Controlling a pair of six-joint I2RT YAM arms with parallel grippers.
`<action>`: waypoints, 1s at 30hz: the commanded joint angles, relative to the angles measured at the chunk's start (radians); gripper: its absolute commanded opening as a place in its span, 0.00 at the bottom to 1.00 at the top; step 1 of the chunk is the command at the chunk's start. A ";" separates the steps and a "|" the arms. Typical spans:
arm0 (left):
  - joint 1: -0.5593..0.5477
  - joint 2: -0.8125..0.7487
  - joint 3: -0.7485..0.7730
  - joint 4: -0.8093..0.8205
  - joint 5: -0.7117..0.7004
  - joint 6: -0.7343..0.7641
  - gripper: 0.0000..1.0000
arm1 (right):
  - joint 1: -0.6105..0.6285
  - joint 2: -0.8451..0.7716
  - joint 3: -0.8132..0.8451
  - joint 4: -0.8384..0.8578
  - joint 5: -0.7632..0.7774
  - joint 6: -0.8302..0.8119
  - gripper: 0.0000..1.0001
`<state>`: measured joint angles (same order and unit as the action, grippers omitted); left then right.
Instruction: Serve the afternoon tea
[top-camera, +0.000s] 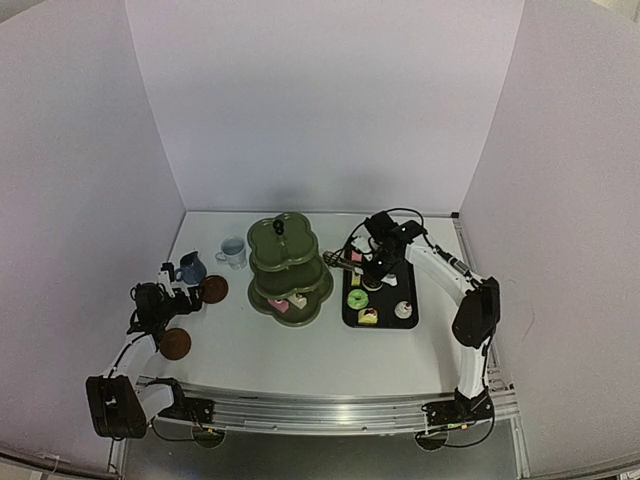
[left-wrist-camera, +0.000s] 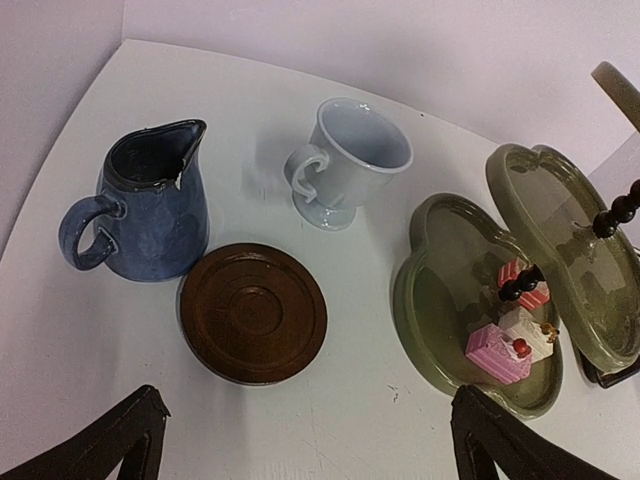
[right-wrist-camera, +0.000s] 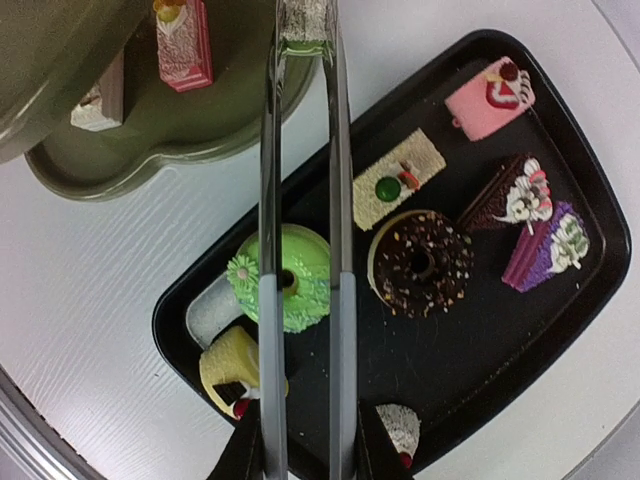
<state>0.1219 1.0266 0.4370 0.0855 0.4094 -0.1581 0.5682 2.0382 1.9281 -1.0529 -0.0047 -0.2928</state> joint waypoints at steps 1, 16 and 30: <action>0.005 -0.001 0.034 -0.007 0.010 0.011 1.00 | 0.013 0.033 0.091 0.034 -0.098 -0.077 0.00; 0.005 0.014 0.040 -0.004 0.006 0.011 1.00 | 0.017 0.130 0.157 0.034 -0.111 -0.164 0.00; 0.006 0.006 0.037 -0.006 0.004 0.011 1.00 | 0.031 0.216 0.235 0.044 -0.082 -0.222 0.00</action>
<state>0.1219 1.0439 0.4381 0.0780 0.4089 -0.1555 0.5853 2.2351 2.1191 -1.0329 -0.0778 -0.4768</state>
